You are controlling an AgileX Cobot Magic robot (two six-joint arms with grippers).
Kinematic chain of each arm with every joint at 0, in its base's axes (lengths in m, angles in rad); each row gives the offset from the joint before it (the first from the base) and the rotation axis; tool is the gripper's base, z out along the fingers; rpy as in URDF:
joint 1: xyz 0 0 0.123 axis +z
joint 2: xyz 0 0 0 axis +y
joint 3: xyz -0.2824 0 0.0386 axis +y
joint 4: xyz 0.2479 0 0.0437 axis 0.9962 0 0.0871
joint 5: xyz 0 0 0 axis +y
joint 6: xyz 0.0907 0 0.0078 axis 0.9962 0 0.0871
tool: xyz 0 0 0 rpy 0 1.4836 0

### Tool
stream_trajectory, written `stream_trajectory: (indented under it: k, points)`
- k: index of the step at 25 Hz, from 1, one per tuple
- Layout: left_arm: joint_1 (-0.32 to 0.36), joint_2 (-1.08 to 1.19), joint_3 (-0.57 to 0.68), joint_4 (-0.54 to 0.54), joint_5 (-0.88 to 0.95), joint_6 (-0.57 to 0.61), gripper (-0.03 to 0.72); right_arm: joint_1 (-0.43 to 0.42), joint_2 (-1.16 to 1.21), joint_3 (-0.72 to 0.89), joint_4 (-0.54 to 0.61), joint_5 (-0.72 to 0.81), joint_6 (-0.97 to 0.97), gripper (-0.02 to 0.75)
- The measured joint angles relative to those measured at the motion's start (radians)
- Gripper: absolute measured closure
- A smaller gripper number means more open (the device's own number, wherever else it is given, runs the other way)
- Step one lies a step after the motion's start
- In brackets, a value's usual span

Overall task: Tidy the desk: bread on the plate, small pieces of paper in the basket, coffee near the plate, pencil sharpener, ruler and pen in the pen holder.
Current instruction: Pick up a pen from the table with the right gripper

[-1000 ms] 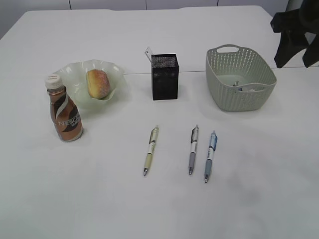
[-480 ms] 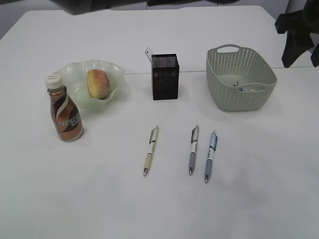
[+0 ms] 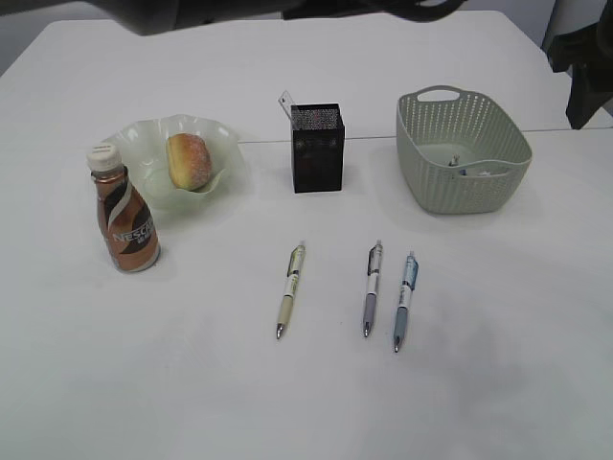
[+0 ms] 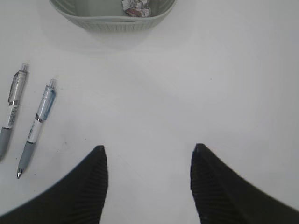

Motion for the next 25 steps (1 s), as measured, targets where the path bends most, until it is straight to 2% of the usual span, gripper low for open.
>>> stream_trajectory:
  k: [4,9,15,22,25]
  points:
    - [0.012,0.000,0.000,0.000,-0.026,0.009,0.490,0.000,0.000,0.000,0.000,0.000,0.004,0.291]
    - [0.087,-0.036,0.001,0.000,-0.015,0.106,0.489,0.000,0.000,0.000,0.000,0.000,0.005,0.291]
    - [0.241,-0.097,0.001,0.000,0.061,0.190,0.490,0.000,0.000,0.000,0.000,0.000,0.005,0.291]
    - [0.438,-0.104,0.001,0.000,0.150,0.196,0.490,0.000,0.000,0.000,0.023,0.000,0.057,0.291]
    - [0.500,-0.104,0.001,0.000,0.164,0.198,0.490,0.000,0.000,0.000,0.069,0.000,0.075,0.291]
